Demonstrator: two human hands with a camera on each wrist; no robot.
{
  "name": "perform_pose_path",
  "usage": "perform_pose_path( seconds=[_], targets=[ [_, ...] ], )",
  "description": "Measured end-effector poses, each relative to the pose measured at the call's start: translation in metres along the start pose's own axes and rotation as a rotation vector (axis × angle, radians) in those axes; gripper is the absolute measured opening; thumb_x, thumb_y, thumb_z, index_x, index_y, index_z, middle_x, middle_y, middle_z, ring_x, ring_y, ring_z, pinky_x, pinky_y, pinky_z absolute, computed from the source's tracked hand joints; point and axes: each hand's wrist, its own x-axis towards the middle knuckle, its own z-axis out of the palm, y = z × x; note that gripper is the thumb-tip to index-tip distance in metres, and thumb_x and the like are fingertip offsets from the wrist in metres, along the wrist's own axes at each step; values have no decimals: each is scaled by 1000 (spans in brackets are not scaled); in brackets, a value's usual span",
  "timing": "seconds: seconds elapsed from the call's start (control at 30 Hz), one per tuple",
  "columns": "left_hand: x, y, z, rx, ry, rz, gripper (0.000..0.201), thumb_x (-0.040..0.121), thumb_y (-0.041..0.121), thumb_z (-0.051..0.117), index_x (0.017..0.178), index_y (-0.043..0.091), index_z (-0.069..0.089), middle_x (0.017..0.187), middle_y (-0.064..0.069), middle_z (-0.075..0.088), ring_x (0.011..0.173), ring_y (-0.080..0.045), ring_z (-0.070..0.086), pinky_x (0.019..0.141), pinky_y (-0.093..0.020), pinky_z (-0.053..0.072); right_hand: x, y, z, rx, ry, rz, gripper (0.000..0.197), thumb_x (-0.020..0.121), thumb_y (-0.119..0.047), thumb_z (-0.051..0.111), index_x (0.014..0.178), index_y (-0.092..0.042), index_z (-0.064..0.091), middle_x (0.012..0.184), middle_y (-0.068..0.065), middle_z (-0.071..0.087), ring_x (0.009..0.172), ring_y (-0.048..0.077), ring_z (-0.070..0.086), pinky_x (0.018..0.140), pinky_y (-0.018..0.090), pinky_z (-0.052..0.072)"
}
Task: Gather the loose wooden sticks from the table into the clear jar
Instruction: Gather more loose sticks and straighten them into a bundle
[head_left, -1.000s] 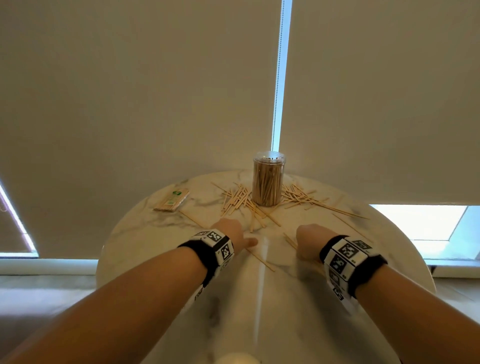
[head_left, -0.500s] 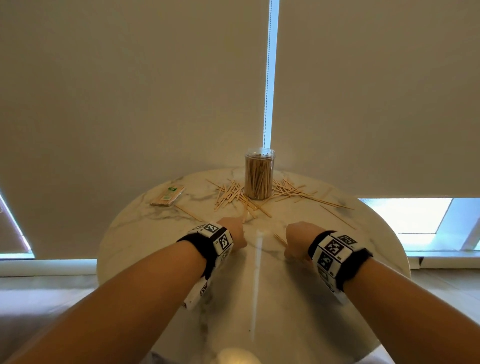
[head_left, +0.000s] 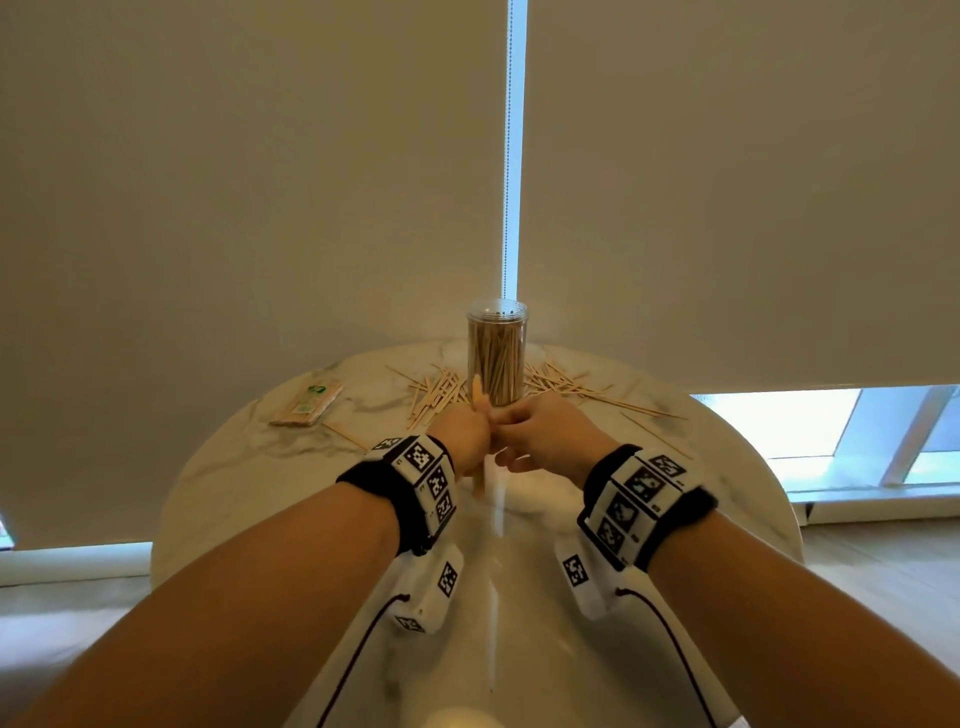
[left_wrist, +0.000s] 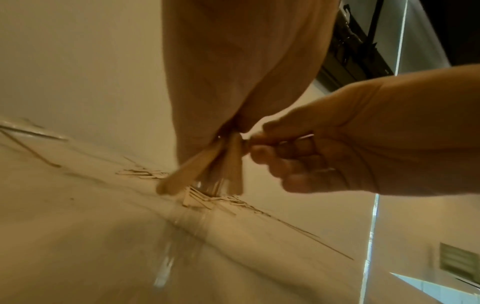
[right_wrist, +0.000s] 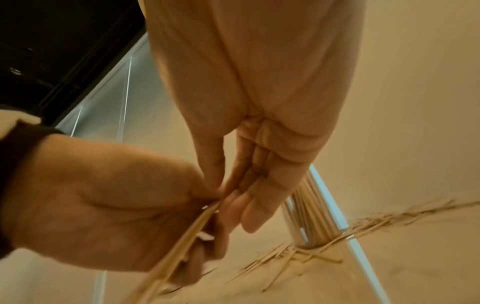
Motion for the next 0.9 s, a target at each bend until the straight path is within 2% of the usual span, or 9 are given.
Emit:
perform_pose_path(
  seconds=[0.13,0.23,0.3,0.37,0.43,0.53,0.6,0.73,0.9],
  targets=[
    [27,-14,-49,240,62,-79,30,106,15,37,123,0,56,92,-10,54,80,-24,54,75,-35,54,29,22,-39,-375,123,48,18,96,-25,62,99,-11,72,95,6,73,85,17,68,80,32,58],
    [48,-34,-102,582,177,-149,38,103,31,45,125,2,58,105,-7,53,92,-22,52,71,-30,43,61,52,-81,-864,132,205,32,96,-31,59,113,-6,69,114,10,69,103,26,64,86,33,50],
    [59,-55,-125,799,186,-201,58,99,41,51,148,12,41,134,-6,54,114,-25,56,86,-32,44,81,70,-104,-958,121,314,46,94,-35,62,130,-8,59,132,12,62,118,28,59,94,33,47],
    [68,-73,-134,944,125,-244,70,100,47,48,157,15,24,156,-9,37,131,-28,48,98,-30,41,95,83,-122,-953,98,400,67,93,-41,65,147,-10,43,149,11,47,135,28,47,107,34,39],
    [74,-82,-130,1030,62,-262,63,100,48,46,150,9,38,145,-11,50,125,-26,54,99,-30,42,107,92,-133,-988,77,447,74,93,-47,63,152,-11,36,154,9,41,140,27,41,112,33,34],
    [81,-76,-115,1130,4,-262,41,104,30,44,134,6,56,133,-9,60,122,-22,57,99,-28,45,119,97,-137,-1118,32,424,52,93,-49,60,130,-13,62,135,7,60,123,24,56,105,33,44],
    [89,-67,-104,1154,5,-231,34,105,19,41,132,5,57,136,-10,58,124,-22,56,99,-27,44,121,96,-133,-1163,26,397,41,92,-41,65,122,-13,68,128,6,65,118,24,60,99,29,47],
    [102,-57,-83,1214,-45,-152,33,101,24,52,130,8,58,132,-9,61,121,-22,59,95,-25,46,118,93,-119,-1203,94,362,31,98,-23,56,122,-6,64,126,11,65,116,27,62,94,29,47],
    [113,-52,-80,1215,-126,-194,35,101,27,49,127,7,61,122,-9,63,107,-23,60,87,-28,46,108,89,-112,-1188,83,460,33,97,-25,59,123,-5,61,126,9,64,116,24,61,91,27,48]
  ],
)
